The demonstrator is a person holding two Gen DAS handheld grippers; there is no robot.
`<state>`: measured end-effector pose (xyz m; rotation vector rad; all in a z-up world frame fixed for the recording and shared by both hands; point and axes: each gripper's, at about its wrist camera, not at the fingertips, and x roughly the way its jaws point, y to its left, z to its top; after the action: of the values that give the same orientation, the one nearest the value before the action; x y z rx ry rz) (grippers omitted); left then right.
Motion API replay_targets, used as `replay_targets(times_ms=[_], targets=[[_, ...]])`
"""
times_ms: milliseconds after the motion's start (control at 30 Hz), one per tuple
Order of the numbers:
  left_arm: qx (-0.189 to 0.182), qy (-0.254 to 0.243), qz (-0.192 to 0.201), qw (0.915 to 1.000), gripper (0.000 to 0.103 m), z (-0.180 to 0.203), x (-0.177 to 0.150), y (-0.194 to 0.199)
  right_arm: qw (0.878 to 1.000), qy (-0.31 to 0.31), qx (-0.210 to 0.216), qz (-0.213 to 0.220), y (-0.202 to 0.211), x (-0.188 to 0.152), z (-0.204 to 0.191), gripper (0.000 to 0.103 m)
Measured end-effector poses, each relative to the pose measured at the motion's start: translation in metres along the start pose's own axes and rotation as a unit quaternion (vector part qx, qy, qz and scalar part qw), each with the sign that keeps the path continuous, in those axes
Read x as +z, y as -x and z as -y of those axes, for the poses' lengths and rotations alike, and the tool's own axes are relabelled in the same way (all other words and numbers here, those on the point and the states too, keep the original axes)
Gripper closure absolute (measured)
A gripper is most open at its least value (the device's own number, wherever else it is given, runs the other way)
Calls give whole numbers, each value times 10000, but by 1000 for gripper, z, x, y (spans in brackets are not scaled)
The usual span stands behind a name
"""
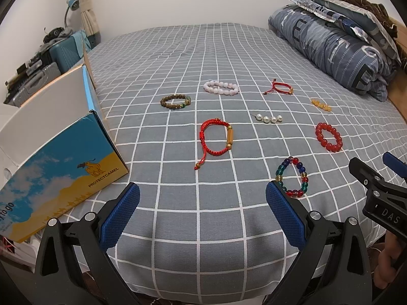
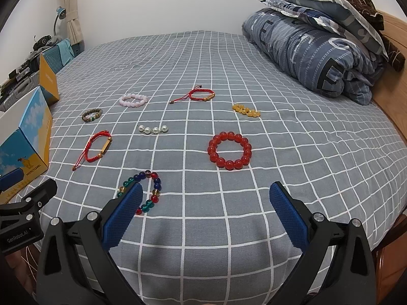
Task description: Organize jewelry
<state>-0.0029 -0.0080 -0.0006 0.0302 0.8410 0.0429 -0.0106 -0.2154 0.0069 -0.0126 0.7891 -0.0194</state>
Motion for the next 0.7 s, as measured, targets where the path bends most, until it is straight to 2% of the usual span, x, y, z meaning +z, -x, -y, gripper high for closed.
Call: replay_targets(times_ms=[700], targets=[[-4, -8, -5, 10000, 6, 2, -2, 1, 10000, 16, -9, 9, 0, 0, 0, 7]])
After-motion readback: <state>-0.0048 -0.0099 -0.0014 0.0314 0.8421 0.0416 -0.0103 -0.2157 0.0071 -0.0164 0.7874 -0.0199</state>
